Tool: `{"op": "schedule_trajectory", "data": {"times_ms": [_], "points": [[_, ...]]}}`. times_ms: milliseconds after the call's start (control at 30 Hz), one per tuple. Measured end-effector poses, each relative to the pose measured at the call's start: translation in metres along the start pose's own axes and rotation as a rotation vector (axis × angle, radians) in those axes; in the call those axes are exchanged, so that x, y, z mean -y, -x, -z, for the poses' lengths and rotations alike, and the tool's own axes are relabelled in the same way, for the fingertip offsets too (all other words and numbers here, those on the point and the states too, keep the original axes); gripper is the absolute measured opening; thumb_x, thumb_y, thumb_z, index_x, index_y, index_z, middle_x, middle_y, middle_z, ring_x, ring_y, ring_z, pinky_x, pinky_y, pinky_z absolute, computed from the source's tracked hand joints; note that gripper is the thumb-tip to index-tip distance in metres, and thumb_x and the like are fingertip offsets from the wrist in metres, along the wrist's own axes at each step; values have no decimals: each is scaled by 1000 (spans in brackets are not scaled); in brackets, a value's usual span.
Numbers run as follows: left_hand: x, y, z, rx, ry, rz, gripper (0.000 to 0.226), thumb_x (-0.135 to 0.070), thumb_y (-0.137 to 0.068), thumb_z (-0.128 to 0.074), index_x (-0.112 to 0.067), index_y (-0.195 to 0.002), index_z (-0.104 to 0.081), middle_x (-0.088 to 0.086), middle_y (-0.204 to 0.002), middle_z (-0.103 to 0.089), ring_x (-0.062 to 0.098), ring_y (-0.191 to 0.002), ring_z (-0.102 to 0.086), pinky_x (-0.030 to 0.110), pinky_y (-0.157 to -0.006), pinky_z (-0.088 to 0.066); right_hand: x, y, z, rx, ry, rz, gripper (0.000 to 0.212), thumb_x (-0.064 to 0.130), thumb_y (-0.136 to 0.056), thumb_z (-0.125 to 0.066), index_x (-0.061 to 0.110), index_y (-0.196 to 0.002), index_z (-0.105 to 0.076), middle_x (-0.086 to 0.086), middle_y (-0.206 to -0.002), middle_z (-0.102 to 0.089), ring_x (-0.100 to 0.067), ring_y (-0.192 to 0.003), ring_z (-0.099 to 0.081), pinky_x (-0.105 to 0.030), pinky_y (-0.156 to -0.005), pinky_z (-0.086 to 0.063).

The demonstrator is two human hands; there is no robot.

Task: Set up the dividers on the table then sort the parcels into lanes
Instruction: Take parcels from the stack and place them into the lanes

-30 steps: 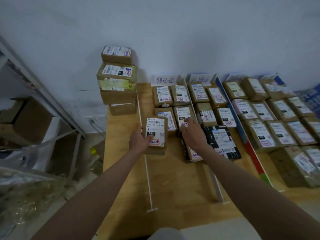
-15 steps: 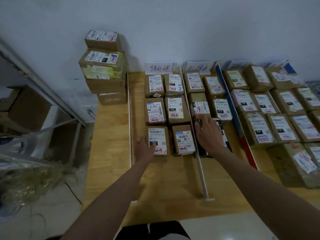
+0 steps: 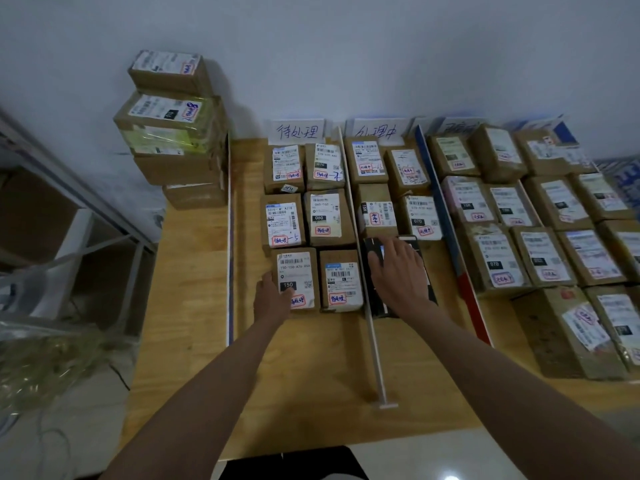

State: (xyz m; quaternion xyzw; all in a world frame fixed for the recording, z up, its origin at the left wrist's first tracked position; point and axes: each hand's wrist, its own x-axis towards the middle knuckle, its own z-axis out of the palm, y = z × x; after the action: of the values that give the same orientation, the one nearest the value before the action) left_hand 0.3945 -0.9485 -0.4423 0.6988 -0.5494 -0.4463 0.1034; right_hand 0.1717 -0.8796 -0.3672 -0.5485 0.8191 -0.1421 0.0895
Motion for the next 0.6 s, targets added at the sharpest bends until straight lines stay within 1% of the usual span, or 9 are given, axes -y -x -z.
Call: {"op": "schedule_trajectory", "data": {"times_ms": [67,133,233,300,400,500,600], "points": [[-5,2,7,0,-82,-26,66,-26,-95,-61,-8,-149,-27,15,-143,-41,33,-126,-48,42,-95,-46,2,-3,1,-2,13,15,40,42,-100,-33,20,-130,-45,-3,-130,-53,-21,-124,-49,-43,-106,-41],[-12,3,21,-19,-216,-121,62,-32,-97,-56,-7,-148,-28,16,-144,-40,34,-129,-44,47,-98,-45,7,-7,4,5,22,30,41,42,-100,-33,19,-132,-44,-4,-131,-53,-21,-124,-49,-42,-108,-39],[-27,0,58,-105,-441,-319,54,-40,-100,-46,-10,-143,-39,12,-143,-45,31,-130,-44,46,-102,-41,21,-19,6,20,41,67,47,44,-100,-30,17,-137,-41,-5,-136,-51,-22,-127,-47,-44,-109,-38],[-36,-6,87,-184,-564,-391,51,-43,-100,-42,-12,-140,-44,11,-144,-46,30,-130,-45,44,-106,-38,36,-28,6,37,45,83,52,47,-100,-26,16,-139,-39,-7,-141,-47,-24,-133,-42,-45,-113,-34],[-42,-15,133,-263,-646,-410,53,-44,-101,-38,-14,-144,-43,10,-151,-40,29,-137,-38,44,-114,-29,66,-40,5,41,41,105,55,48,-101,-26,14,-142,-39,-9,-147,-44,-27,-139,-37,-46,-117,-28],[-36,-17,174,-306,-700,-401,55,-46,-102,-34,-15,-147,-40,9,-155,-35,29,-141,-33,46,-118,-22,102,-51,2,26,-14,127,52,45,-101,-32,14,-142,-42,-9,-147,-45,-28,-137,-38,-45,-115,-28],[-26,-24,207,-360,-725,-382,56,-47,-101,-34,-15,-146,-41,9,-155,-36,28,-142,-31,47,-118,-21,138,-58,-2,15,-18,186,50,42,-102,-35,13,-142,-43,-9,-145,-45,-28,-136,-39,-43,-114,-29]]}}
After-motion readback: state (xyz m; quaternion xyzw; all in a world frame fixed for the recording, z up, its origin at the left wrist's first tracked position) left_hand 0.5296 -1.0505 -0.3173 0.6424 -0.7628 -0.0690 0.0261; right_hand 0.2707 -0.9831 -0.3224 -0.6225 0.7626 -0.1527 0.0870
